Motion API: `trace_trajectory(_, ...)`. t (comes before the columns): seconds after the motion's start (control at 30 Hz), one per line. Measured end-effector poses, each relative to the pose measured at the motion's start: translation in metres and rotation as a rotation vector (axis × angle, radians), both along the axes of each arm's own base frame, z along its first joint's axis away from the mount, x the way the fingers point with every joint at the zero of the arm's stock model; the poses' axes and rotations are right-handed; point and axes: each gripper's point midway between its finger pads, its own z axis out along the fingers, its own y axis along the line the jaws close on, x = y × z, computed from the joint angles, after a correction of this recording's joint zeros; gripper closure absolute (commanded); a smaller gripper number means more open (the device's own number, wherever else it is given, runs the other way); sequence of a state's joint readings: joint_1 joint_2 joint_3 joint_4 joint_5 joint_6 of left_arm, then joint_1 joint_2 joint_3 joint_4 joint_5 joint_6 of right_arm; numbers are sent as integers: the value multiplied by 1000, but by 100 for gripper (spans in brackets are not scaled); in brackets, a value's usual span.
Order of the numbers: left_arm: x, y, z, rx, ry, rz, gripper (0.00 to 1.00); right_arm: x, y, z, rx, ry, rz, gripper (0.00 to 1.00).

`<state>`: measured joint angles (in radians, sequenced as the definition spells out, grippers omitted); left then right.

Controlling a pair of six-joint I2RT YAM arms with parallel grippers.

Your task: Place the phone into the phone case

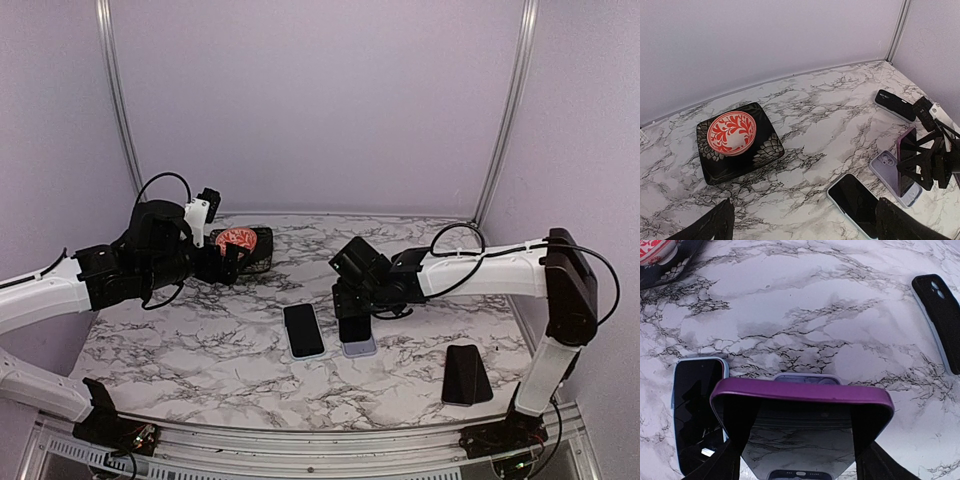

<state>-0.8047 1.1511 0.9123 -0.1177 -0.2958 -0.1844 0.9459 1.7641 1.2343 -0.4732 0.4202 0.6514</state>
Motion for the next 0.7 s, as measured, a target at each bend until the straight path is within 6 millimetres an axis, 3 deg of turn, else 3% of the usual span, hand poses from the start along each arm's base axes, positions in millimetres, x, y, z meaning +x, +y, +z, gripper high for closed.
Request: trace_trajectory(0.7, 0, 0, -1, -1, 3, 2, 1, -16, -5, -19, -52, 105, 29, 69)
